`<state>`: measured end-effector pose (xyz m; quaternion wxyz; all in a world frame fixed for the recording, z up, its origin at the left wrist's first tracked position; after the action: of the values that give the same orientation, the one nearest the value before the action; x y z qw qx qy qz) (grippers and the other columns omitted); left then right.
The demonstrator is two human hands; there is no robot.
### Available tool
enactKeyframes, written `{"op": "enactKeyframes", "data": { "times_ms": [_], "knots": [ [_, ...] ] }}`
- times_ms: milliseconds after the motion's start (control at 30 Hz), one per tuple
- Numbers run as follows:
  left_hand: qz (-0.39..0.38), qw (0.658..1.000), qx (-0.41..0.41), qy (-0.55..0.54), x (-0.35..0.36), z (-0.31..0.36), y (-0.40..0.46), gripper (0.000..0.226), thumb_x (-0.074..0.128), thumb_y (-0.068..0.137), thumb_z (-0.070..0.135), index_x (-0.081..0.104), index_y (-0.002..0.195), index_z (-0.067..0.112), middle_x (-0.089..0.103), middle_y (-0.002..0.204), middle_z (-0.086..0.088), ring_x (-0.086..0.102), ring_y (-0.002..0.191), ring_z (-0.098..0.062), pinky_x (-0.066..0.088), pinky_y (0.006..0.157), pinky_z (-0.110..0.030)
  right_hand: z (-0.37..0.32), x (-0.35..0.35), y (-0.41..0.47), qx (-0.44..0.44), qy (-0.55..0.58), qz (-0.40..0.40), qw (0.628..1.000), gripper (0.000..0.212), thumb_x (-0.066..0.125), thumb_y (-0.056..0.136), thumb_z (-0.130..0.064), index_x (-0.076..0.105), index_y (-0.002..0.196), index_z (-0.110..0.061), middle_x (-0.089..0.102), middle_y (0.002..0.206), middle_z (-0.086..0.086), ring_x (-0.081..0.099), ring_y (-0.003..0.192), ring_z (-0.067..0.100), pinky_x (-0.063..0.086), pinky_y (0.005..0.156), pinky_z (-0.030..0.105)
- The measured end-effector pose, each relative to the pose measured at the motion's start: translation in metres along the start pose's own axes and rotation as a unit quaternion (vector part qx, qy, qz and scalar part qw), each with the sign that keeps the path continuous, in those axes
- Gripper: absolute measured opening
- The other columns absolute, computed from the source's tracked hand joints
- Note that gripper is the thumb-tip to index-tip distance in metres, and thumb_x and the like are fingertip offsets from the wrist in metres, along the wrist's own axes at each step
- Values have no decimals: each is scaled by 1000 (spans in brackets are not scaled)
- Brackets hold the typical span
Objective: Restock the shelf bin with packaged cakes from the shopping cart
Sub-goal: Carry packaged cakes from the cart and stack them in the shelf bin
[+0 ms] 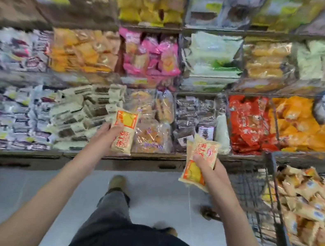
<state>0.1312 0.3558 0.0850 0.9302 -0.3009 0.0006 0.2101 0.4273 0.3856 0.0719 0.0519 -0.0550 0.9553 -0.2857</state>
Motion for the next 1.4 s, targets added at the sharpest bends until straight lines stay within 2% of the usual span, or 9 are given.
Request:
{"op": "enactKeyframes", "data": {
  "times_ms": [167,333,467,533,667,833,1067,1267,1400],
  "knots": [
    [51,998,0,-34,-72,25,45,28,48,96,13,43,123,9,59,113,-14,60,89,-25,55,53,-31,-65,86,39,-45,-53,-29,997,24,61,88,-40,62,107,-26,68,89,-16,63,69,-9,43,52,8],
    [44,995,89,20,-150,79,88,12,53,95,25,45,95,34,59,95,14,59,67,15,46,53,-12,-126,189,82,-75,-92,-45,992,35,61,86,-45,58,116,-25,68,100,-9,65,88,4,45,63,18],
    [28,983,165,75,-202,145,134,11,51,95,26,46,103,31,61,104,8,59,85,2,42,60,-16,-177,266,111,-118,-102,-62,986,20,60,86,-47,59,103,-36,68,102,-12,65,89,3,47,70,21],
    [33,971,217,99,-220,187,152,19,52,95,21,46,99,39,58,100,18,57,82,11,41,62,-13,-203,297,123,-145,-93,-62,983,13,59,87,-45,58,99,-40,69,98,-16,65,84,-4,45,66,16],
    [51,917,366,151,-239,288,169,26,56,91,19,48,94,43,60,95,23,58,84,12,44,66,-9,-239,333,144,-163,-74,-37,983,9,58,85,-49,55,92,-44,63,95,-23,59,87,-6,40,65,17],
    [50,812,502,292,-216,404,209,33,56,83,30,47,115,34,57,112,12,57,103,-11,49,84,-39,-262,346,162,-170,-81,-22,982,11,59,84,-50,54,93,-44,64,98,-21,60,91,-2,42,68,19],
    [-37,713,385,585,-131,428,353,35,60,86,24,49,119,23,58,120,-6,55,102,-24,45,79,-35,-274,334,182,-164,-69,-4,984,10,60,86,-43,57,95,-39,68,96,-15,65,86,-2,46,68,18],
    [-62,643,415,640,-87,402,398,38,56,89,19,52,127,15,55,129,-14,52,117,-31,45,91,-38,-258,321,193,-134,-91,1,987,17,61,84,-43,57,99,-36,68,95,-13,65,87,3,50,76,27],
    [-45,618,460,636,-73,407,408,25,49,93,16,65,110,6,53,118,-17,52,109,-33,46,88,-41,-248,317,197,-126,-105,-1,986,16,61,86,-41,55,100,-38,67,97,-14,65,85,0,47,68,19]
  ]
}}
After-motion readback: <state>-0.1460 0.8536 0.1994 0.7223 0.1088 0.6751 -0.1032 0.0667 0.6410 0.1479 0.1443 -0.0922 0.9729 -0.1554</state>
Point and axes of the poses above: each hand's wrist, its own y-axis towards the middle knuckle, its own x-axis out of the palm, z = x × y, the point moved 10 cm from there along y, towards the middle knuckle
